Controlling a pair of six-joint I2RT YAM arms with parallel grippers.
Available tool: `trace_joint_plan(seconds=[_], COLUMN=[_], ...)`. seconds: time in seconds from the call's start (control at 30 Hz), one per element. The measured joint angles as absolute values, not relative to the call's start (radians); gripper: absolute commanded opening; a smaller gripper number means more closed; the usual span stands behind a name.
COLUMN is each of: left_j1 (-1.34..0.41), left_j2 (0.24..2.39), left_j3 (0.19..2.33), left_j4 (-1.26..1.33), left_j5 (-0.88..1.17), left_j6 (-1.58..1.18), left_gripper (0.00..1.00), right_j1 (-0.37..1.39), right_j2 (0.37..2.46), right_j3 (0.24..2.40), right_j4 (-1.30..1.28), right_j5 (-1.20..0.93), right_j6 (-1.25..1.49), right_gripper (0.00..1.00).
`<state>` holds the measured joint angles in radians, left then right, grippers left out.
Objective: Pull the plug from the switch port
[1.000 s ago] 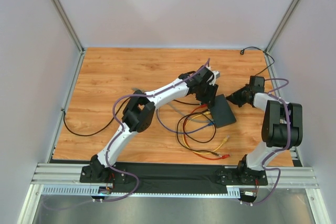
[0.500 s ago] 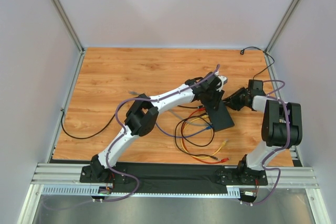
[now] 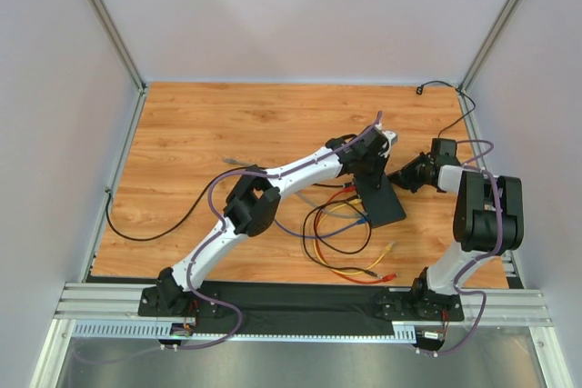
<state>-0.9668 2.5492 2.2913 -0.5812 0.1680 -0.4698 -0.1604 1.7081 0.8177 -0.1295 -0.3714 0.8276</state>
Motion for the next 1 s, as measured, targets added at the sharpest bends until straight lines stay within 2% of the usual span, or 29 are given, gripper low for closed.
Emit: trace_joint_plan(seconds=[0.07,0.13,0.6,1.0], left_j1=[-0.964,-0.960,-0.945,-0.939], left_j2=[2.561,2.564,2.565,2.550], left_j3=[2.315,2.319,2.290,2.208], left_j4=[-0.603,-0.609,-0.600,-0.467], left_j5=[0.178,0.184,0.196,0.223], left_j6=[-0.496,-0.522,-0.706,-0.785], left_gripper=[0.04,0.00,0.00,0.00], right_j1=[-0.168,-0.171,-0.164,-0.152], right_j2=[1.716,1.716,1.717,1.715], right_j3=[0.818,0.818,0.842,0.883], right_j4=[-0.125,-0.127,-0.187,-0.247], right_j5=[-0.387,-0.389,-0.325,-0.226], right_j6=[0.846,0.863,0.958,0.992], right_gripper=[0.01,0.00,0.00,0.00])
